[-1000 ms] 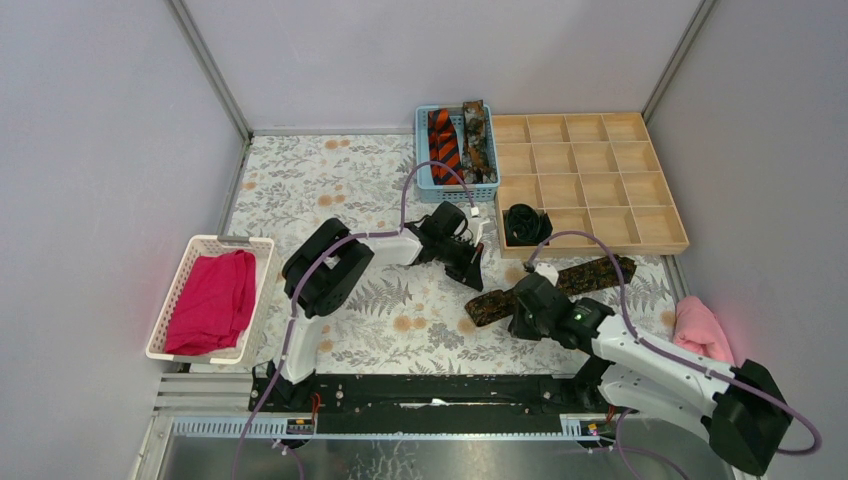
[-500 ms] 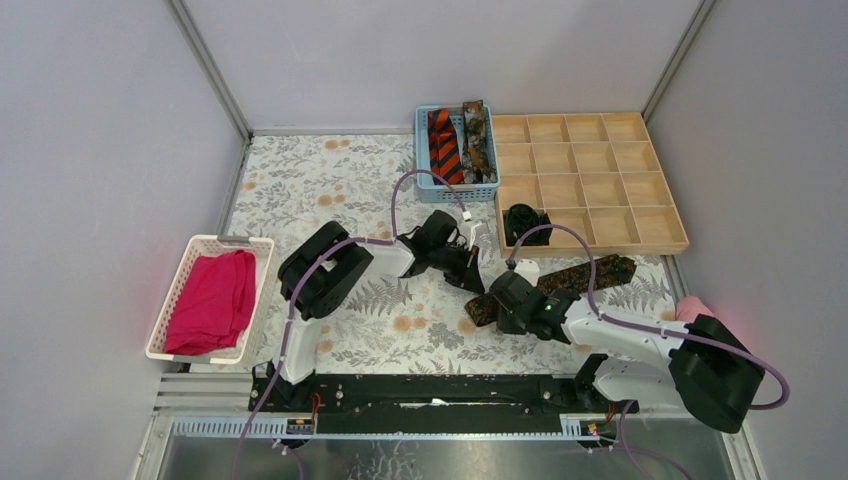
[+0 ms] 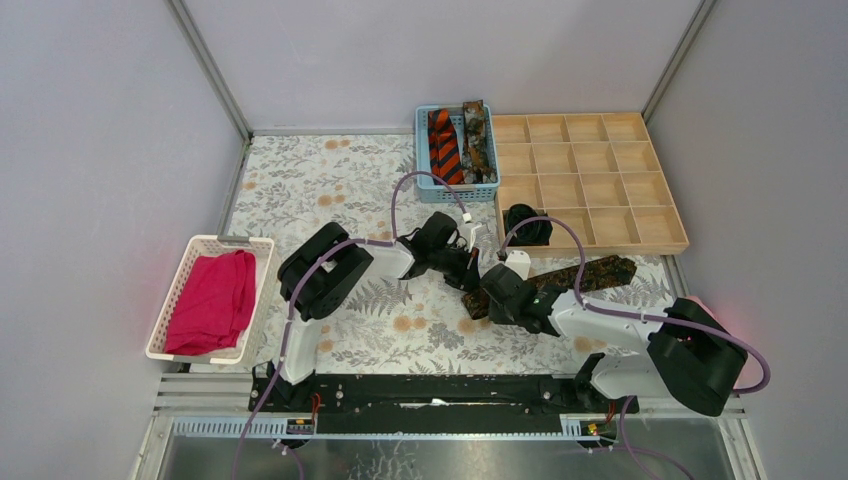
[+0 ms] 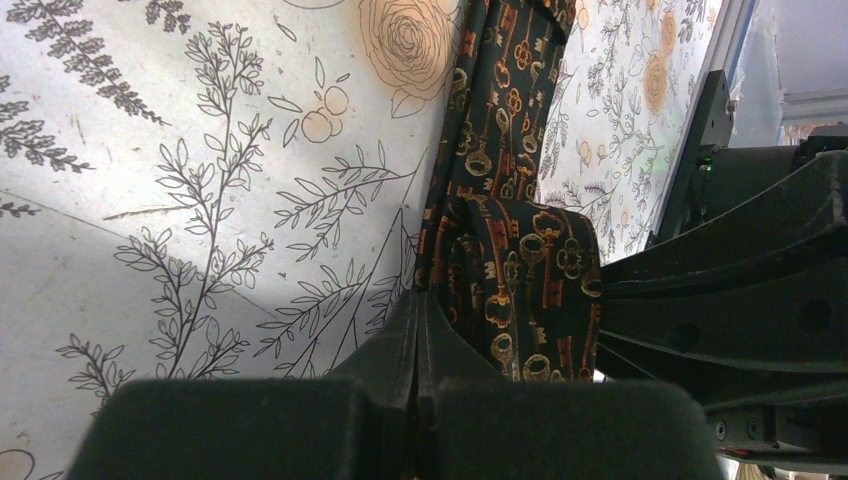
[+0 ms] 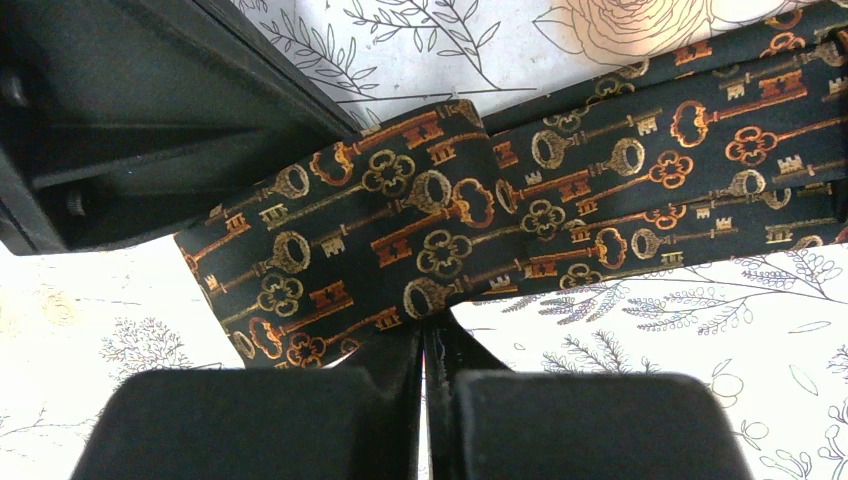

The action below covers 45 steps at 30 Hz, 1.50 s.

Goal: Roll the ties
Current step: Roll the tie at the center of the board.

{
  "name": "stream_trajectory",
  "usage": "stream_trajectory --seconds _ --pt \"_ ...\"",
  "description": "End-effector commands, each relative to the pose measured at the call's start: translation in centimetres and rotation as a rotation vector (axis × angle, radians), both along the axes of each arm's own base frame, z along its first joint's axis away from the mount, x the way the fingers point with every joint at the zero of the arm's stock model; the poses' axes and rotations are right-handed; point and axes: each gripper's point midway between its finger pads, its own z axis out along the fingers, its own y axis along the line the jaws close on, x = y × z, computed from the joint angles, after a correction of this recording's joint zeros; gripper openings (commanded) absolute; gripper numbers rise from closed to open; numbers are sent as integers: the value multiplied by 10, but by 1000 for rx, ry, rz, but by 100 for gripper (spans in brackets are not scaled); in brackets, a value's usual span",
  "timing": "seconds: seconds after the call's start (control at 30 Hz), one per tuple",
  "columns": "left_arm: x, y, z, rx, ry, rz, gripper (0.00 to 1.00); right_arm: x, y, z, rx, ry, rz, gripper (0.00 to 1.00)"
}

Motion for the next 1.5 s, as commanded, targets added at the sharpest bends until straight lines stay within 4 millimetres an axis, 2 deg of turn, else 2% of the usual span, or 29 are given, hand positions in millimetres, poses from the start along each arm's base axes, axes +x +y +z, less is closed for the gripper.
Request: stream_trajectory --seconds 0.0,0.13,0.3,0.43,0.53,0.6,0.67,0.7,0.8,0.87,0.93,1.0,1.13,1.2,1.27,1.3,1.47 --pt "-12 20 -44 165 46 17 0 -6 -17 -5 -70 1 -4 0" --pt "14 22 -40 211 -11 87 0 -12 -26 15 -114 -33 -14 0" --pt "82 34 -9 272 -128 290 1 -20 -32 46 -144 -81 -11 3" --pt "135 52 39 251 -203 474 2 -23 -34 70 -160 -123 -10 4" --pt "155 75 82 255 -293 627 2 -21 -30 86 -212 -165 16 10" --pt "152 95 114 241 -354 728 2 -18 -25 94 -284 -190 39 11" --pt "141 123 143 213 -386 854 3 -15 -24 98 -426 -204 65 13" --pt "131 138 173 148 -407 926 4 -10 -22 104 -487 -231 59 15" --pt "96 181 200 76 -417 1065 8 -3 -8 113 -630 -283 89 23" --pt "74 204 209 42 -418 1121 9 1 5 117 -690 -308 117 30" --pt "55 221 215 16 -427 1149 10 5 15 118 -734 -327 142 42" --pt "40 237 219 7 -437 1178 11 8 25 116 -755 -331 173 48" --pt "26 255 222 32 -450 1206 12 10 52 103 -718 -311 250 50" --pt "25 255 223 41 -454 1194 12 9 62 95 -700 -289 284 52" --pt "25 254 220 52 -452 1189 11 8 69 84 -700 -274 320 61" --pt "27 254 218 58 -451 1186 11 9 72 77 -714 -267 334 61" --pt "30 249 210 79 -447 1164 9 10 74 59 -770 -244 348 66"
